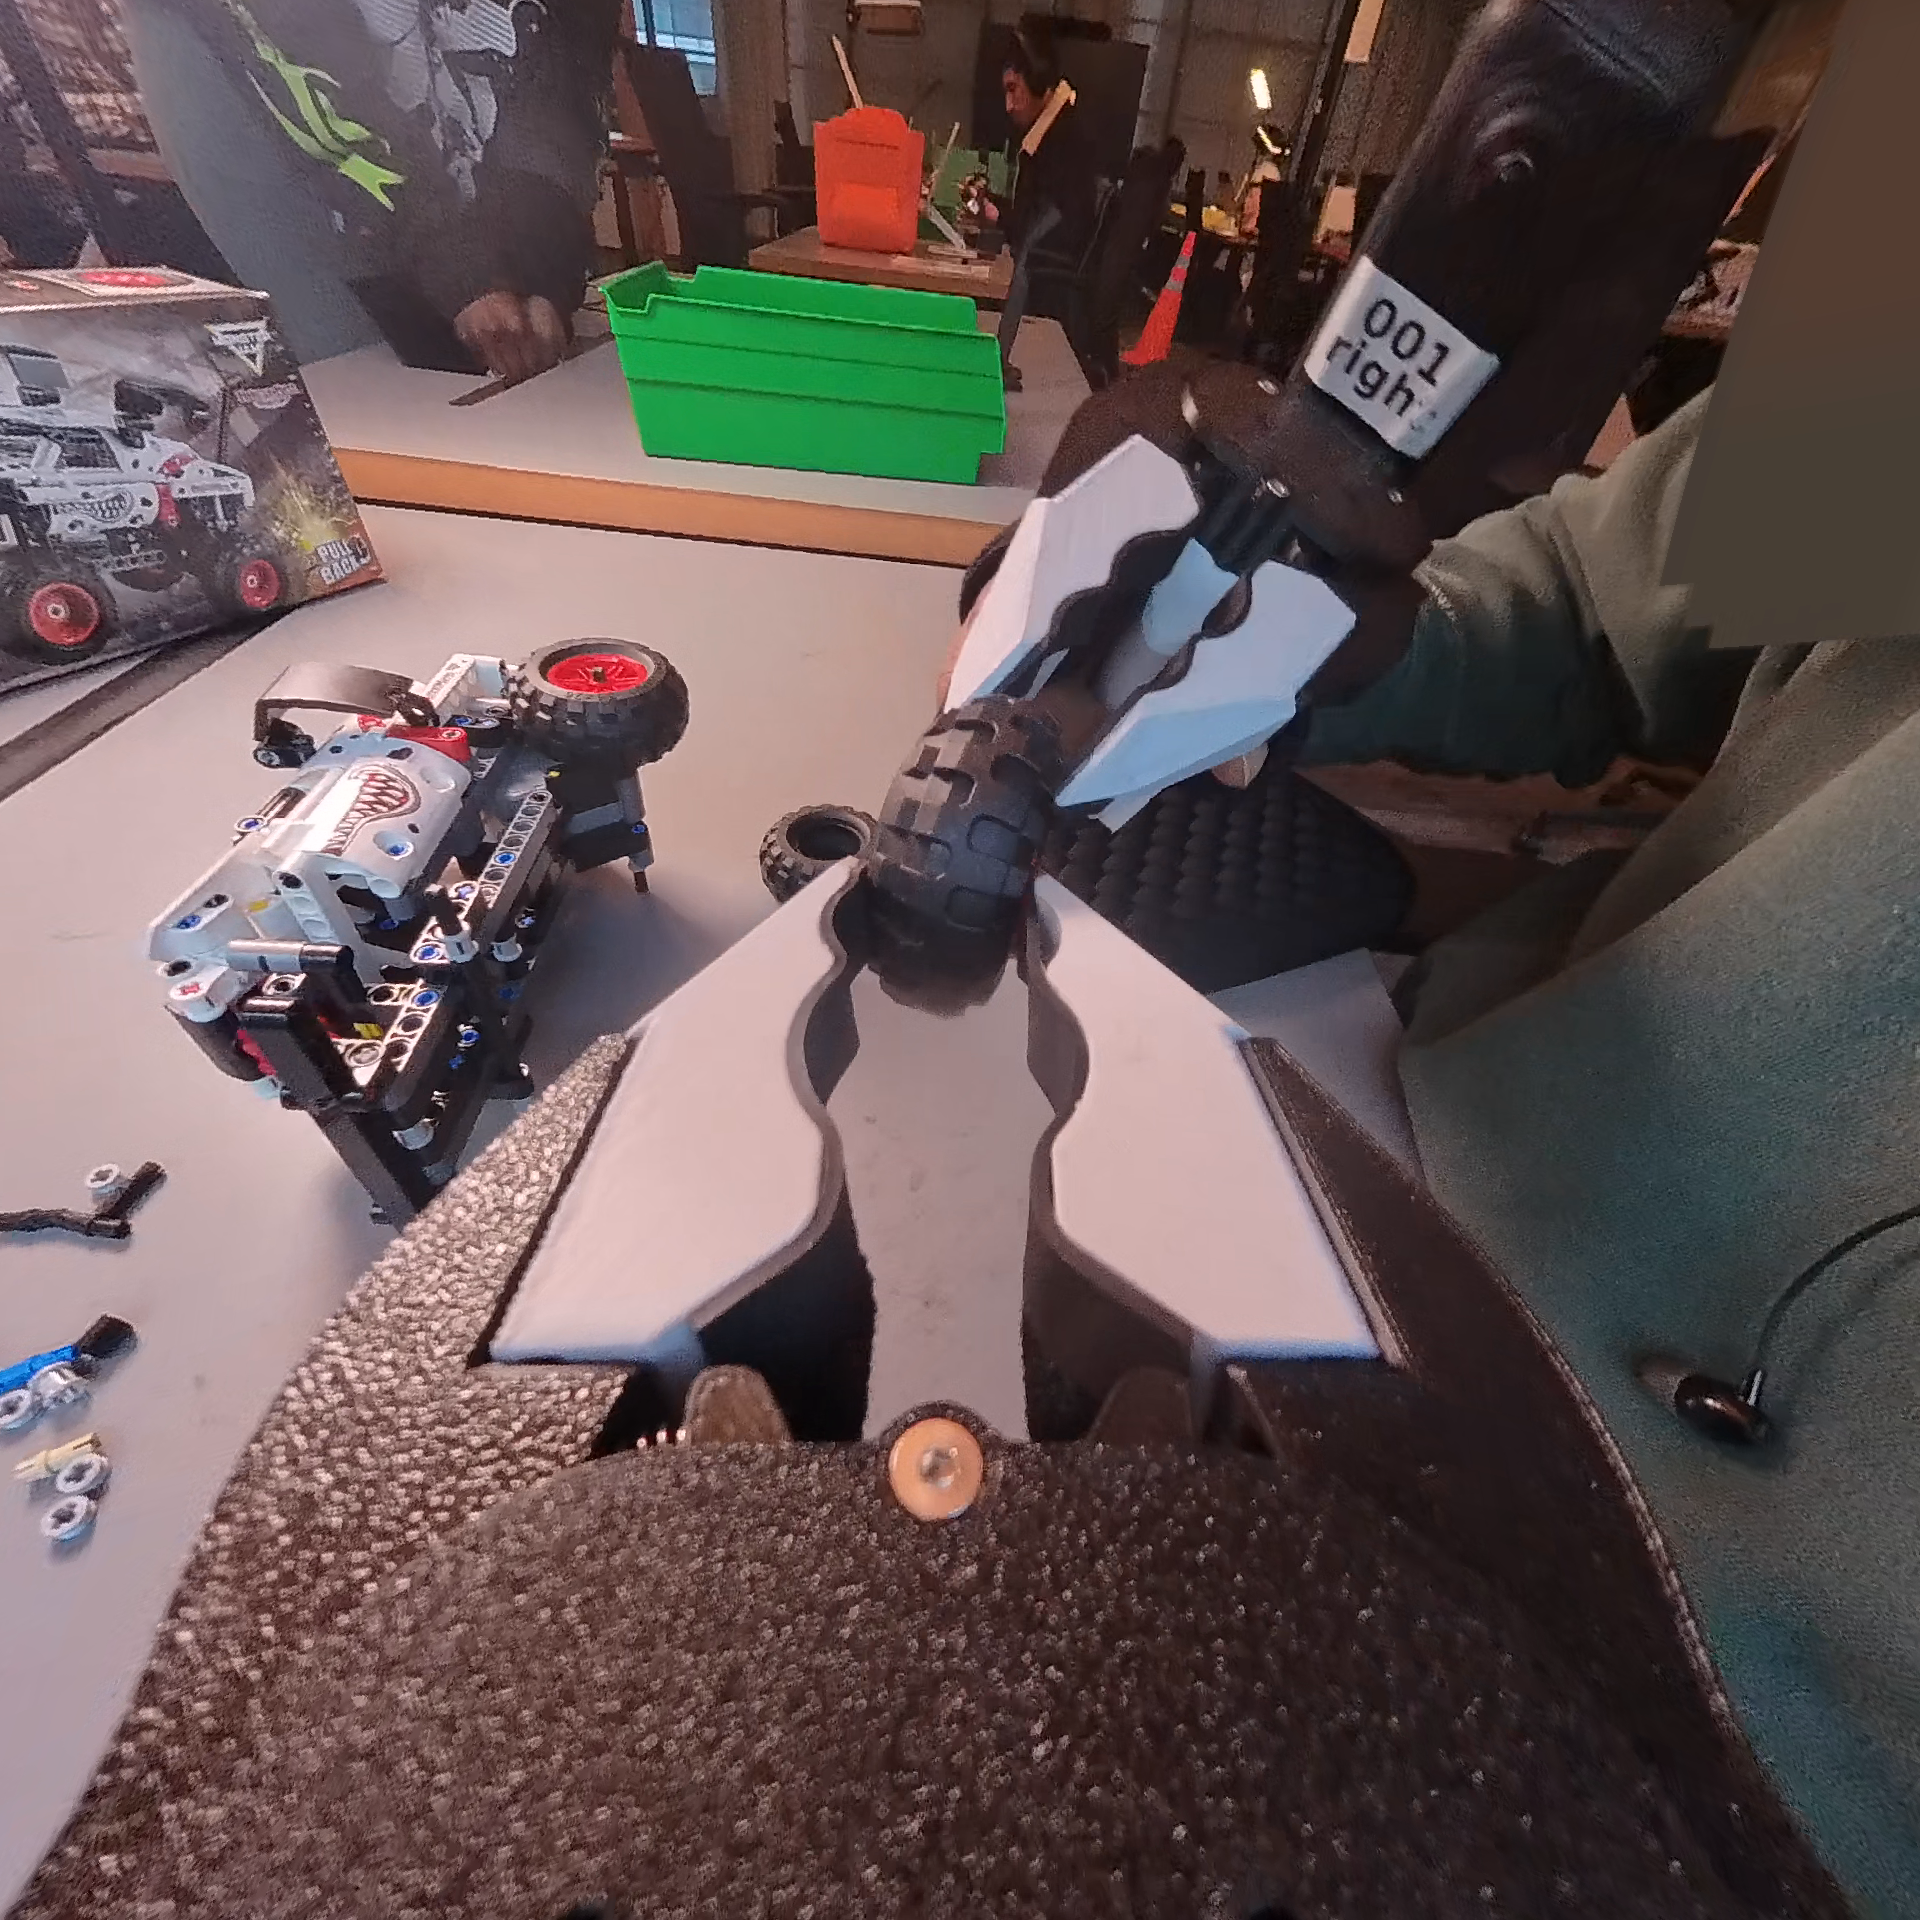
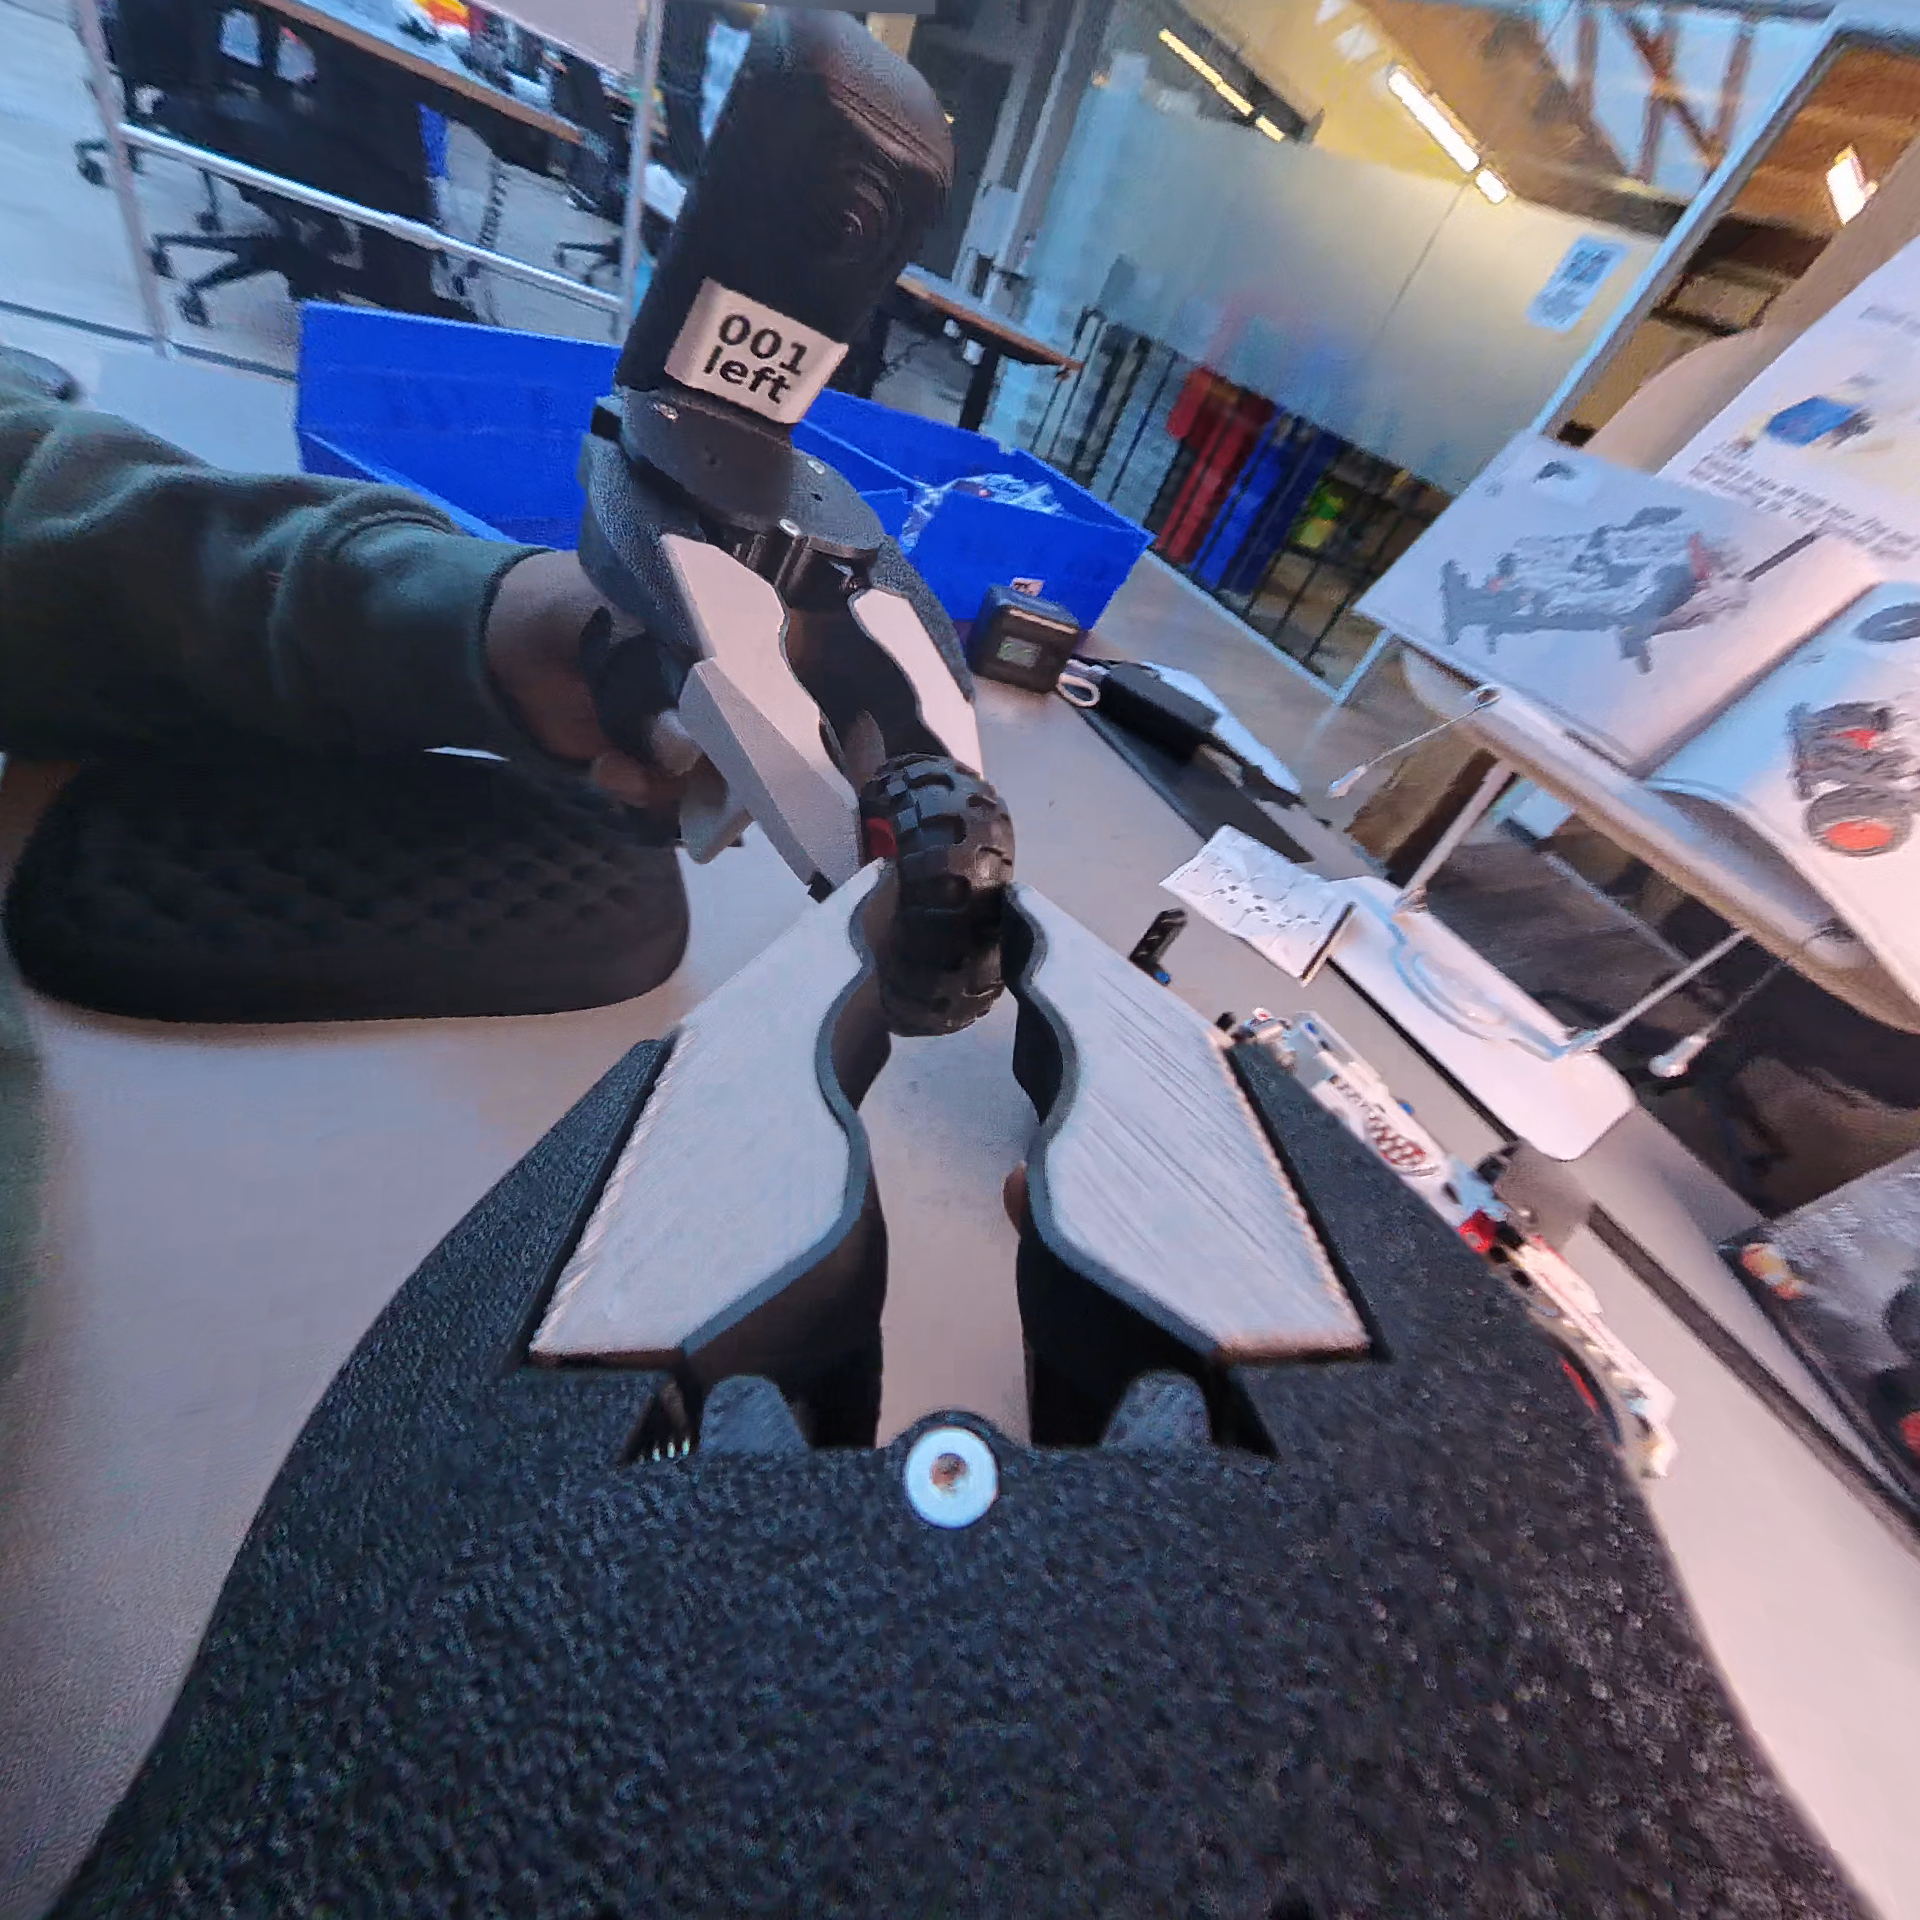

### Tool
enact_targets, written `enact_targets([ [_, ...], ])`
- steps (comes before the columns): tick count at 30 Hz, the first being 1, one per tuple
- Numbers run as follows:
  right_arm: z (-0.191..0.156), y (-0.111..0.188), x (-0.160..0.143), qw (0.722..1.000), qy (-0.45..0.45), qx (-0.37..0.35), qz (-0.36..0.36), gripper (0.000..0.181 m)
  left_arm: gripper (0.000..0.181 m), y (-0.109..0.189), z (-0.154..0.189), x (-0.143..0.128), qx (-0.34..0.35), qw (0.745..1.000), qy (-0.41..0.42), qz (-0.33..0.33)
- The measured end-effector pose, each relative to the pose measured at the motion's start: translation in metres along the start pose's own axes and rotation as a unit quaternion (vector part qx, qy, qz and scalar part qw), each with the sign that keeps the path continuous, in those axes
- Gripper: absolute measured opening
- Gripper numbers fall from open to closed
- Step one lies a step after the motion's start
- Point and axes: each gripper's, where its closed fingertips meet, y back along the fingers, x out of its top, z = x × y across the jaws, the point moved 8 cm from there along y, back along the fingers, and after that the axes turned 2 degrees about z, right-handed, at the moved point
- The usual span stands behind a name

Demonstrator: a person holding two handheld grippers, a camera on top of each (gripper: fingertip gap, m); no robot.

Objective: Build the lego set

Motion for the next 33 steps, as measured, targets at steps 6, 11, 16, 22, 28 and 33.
enact_targets([
  [6,-0.011,-0.001,0.003,0.995,0.082,-0.055,-0.003,0.01,0.023,0.0,-0.001,0.0,-0.001,0.999,0.049,0.011],
  [11,-0.017,-0.004,0.003,0.984,0.145,-0.104,-0.011,0.006,0.019,-0.001,-0.004,-0.001,0.001,0.994,0.103,0.027],
  [16,-0.023,-0.006,0.002,0.966,0.216,-0.139,-0.011,0.005,0.018,-0.001,-0.005,-0.002,0.008,0.99,0.132,0.051],
  [22,-0.026,-0.002,0.006,0.957,0.259,-0.131,0.011,0.004,0.019,-0.001,0.003,0.0,0.015,0.992,0.104,0.069],
  [28,-0.021,0.001,0.011,0.971,0.205,-0.126,0.018,0.005,0.022,-0.001,0.011,0.008,0.092,0.993,0.01,0.079],
  [33,-0.018,0.008,0.017,0.989,0.131,-0.058,0.035,0.006,0.021,0.001,0.023,0.011,0.118,0.987,-0.091,0.065],
])
